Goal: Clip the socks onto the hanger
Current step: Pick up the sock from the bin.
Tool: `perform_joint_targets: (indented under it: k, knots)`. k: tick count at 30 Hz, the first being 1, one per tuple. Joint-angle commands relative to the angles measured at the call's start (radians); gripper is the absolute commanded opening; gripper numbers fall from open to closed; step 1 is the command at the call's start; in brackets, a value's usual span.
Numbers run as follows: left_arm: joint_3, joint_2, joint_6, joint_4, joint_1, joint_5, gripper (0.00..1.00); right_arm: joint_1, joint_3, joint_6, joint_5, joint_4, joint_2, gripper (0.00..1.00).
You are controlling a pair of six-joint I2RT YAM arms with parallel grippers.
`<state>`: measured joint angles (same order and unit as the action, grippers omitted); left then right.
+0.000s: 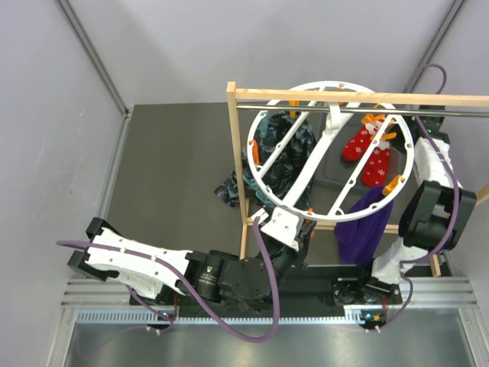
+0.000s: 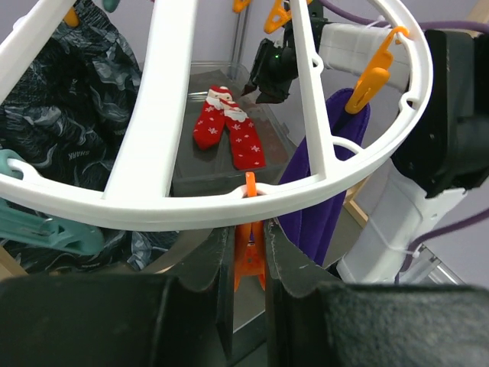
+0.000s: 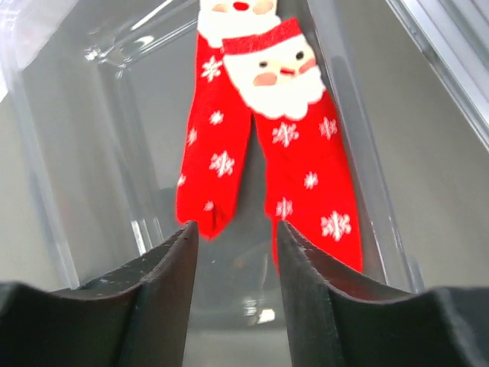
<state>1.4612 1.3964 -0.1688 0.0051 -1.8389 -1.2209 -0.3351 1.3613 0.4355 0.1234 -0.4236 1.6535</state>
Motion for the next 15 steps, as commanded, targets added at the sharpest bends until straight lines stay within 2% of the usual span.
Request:
perform_joint_targets:
  k: [1,6,15]
  knots:
    - [-0.019,-0.010,-0.001,0.004,0.006,-0.031,0.00,0.013,0.074,0.006,-0.117,0.017,0.107,0.41]
    - [-0.022,-0.001,-0.009,-0.039,0.009,-0.074,0.00,0.077,0.177,-0.014,-0.229,0.031,0.219,0.41]
    - [0.051,0.073,-0.093,-0.154,0.021,-0.100,0.00,0.168,0.392,-0.058,-0.441,-0.060,0.454,0.44]
